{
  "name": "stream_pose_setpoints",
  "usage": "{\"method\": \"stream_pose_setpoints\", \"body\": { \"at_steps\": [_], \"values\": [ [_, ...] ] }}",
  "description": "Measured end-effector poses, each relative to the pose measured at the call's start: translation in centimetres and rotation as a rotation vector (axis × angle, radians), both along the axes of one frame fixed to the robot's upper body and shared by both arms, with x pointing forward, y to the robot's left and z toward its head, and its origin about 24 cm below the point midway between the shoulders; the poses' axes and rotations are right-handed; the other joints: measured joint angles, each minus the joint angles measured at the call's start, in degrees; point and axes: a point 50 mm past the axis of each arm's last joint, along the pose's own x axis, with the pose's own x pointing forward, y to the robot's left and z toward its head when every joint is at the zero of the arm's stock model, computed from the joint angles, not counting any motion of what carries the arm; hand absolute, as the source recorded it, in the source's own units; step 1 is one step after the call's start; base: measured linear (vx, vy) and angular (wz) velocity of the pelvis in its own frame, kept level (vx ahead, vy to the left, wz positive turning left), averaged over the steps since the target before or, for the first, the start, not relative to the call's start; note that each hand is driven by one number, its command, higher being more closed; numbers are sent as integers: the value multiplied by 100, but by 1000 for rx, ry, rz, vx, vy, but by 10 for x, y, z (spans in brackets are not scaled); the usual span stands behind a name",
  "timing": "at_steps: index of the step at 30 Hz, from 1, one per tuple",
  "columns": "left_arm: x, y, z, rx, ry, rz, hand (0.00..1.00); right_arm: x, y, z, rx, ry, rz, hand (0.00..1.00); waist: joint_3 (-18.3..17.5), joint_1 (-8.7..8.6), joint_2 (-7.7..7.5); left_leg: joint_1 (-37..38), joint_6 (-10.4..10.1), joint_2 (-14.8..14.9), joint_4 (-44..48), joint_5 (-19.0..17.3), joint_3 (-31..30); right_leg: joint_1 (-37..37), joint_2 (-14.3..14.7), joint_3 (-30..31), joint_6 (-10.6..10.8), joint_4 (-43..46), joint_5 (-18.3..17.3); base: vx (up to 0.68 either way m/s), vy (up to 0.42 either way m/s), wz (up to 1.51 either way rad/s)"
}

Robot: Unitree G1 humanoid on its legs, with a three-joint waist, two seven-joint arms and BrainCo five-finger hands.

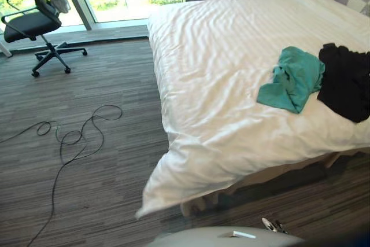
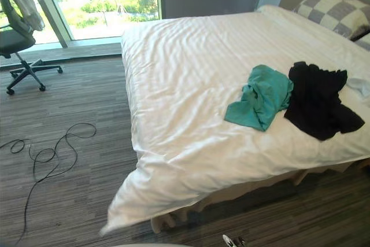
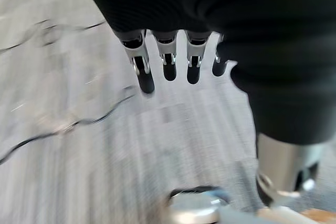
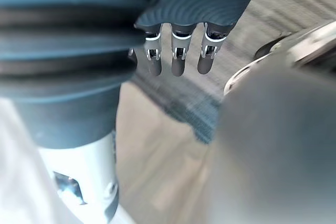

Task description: Tidy the bed and pick cloth on bed and put in laundry

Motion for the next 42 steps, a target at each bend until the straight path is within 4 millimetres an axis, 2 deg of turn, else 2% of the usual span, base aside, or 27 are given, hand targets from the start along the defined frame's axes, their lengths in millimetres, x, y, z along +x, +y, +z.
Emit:
{"method": "stream_pose_setpoints", "body": {
  "at_steps": [4,5,8,11,12,14,16,17,19,20,21,23,24,25,27,28,29,32,34,35,36,37,39,40,42],
  "values": [
    [-5,-10,-1,-15,-19,174,0,5,-4,1,-8,-5,16,0,15,-14,163,-2,-34,30,-122,28,10,-6,59,-6,-41,-169,-27,-113,-78,-8],
    [-6,-13,-2,1,-37,235,0,2,-11,1,-18,11,13,0,27,-44,266,29,-24,15,-300,181,0,-45,52,-54,-42,-177,-26,-140,-40,5],
    [-2,-9,-1,39,-91,234,0,-5,-11,-1,0,33,-23,0,40,-49,248,80,-25,26,-445,298,-72,-36,63,-140,-42,-172,-26,-126,-28,14],
    [8,-2,1,98,-172,135,0,-4,-14,0,-5,24,-159,0,53,-30,174,74,-26,41,-472,314,-40,-45,80,-126,-45,-184,-21,-115,-13,-3],
    [13,0,2,108,-203,102,0,2,-21,2,-27,-9,-228,100,57,-31,161,65,-41,43,-474,302,20,-63,79,-92,-16,-193,-18,-118,7,-22],
    [24,2,4,110,-262,53,0,13,-36,11,-109,-77,-313,100,60,-35,160,3,-61,40,-475,277,82,-101,79,-40,-20,-247,-9,-73,18,-19],
    [44,3,8,111,-345,-31,0,40,-60,33,-250,-215,-364,100,103,-44,119,-43,-37,33,-475,259,146,-166,61,-32,7,-290,17,-17,27,-16],
    [49,2,9,110,-364,-54,0,48,-66,40,-286,-260,-372,100,117,-46,113,-47,-40,30,-475,257,153,-172,56,-33,11,-291,19,13,23,-8],
    [64,0,13,106,-434,-139,0,85,-83,81,-439,-481,-334,100,108,-48,77,-127,-53,14,-473,240,132,-247,40,-47,51,-282,43,56,11,4],
    [67,-1,14,103,-451,-158,0,97,-86,96,-480,-552,-303,100,112,-48,72,-161,-37,13,-472,250,118,-256,38,-58,40,-270,54,152,-2,10],
    [71,-2,16,103,-481,-175,0,120,-90,127,-570,-683,-215,100,123,-51,55,-209,3,4,-448,291,74,-259,35,-95,13,-275,106,155,-5,16],
    [74,-1,18,103,-500,-212,0,152,-92,172,-728,-837,-39,100,141,-38,22,-203,7,-6,-440,297,45,-243,33,-144,10,-279,108,158,-4,20],
    [74,-1,19,105,-513,-226,0,174,-87,199,-818,-932,86,100,155,-16,-1,-201,7,-6,-440,298,45,-228,37,-156,10,-282,108,133,-4,12],
    [75,-1,19,103,-519,-245,0,184,-82,213,-852,-987,147,100,173,-10,-30,-201,7,-4,-440,299,40,-217,39,-165,10,-286,108,139,-8,13],
    [76,2,22,110,-538,-274,0,219,-55,258,-889,-1186,369,100,225,13,-111,-201,5,0,-438,300,-38,-146,42,-277,10,-308,108,98,-18,24],
    [76,2,22,109,-537,-281,0,226,-47,264,-878,-1221,419,100,224,18,-122,-197,5,1,-437,300,-88,-118,44,-319,10,-307,108,113,-21,40],
    [77,1,22,113,-543,-288,0,242,-23,274,-803,-1283,557,100,241,143,-151,-166,5,-8,-397,299,-128,-21,33,-354,10,-298,108,88,-12,32],
    [78,3,23,129,-550,-258,0,253,6,276,-705,-1322,721,100,290,319,-222,-196,5,-44,-262,299,-195,77,1,-485,10,-280,108,69,-17,30],
    [75,4,22,131,-538,-229,0,267,39,276,-559,-1338,843,100,321,474,-257,-205,5,-49,-174,299,-385,200,1,-651,11,-237,109,57,-34,49],
    [74,6,22,137,-536,-215,0,271,47,276,-524,-1339,869,100,334,498,-273,-205,5,-44,-151,299,-424,219,3,-681,11,-210,109,45,-31,46],
    [72,9,23,148,-533,-190,0,278,63,276,-439,-1340,915,100,380,628,-315,-221,5,-44,-83,299,-436,273,7,-772,11,-163,109,32,-36,42],
    [69,12,22,155,-525,-173,0,282,77,277,-372,-1346,931,100,421,732,-357,-222,5,-41,-44,299,-481,317,15,-836,11,-133,109,28,-36,43],
    [67,13,21,158,-516,-166,0,285,92,278,-316,-1351,948,100,478,786,-422,-235,1,-37,-22,296,-597,362,31,-952,11,-121,109,11,-39,40],
    [65,17,22,168,-513,-153,0,287,110,280,-277,-1356,987,100,539,883,-506,-393,-9,-40,35,290,-717,324,58,-1126,11,-123,110,3,-57,50],
    [71,22,24,186,-535,-141,0,293,128,284,-243,-1348,999,100,757,978,-634,-544,-19,-41,134,283,-883,307,96,-1319,9,-124,111,-15,-62,61]
  ]
}}
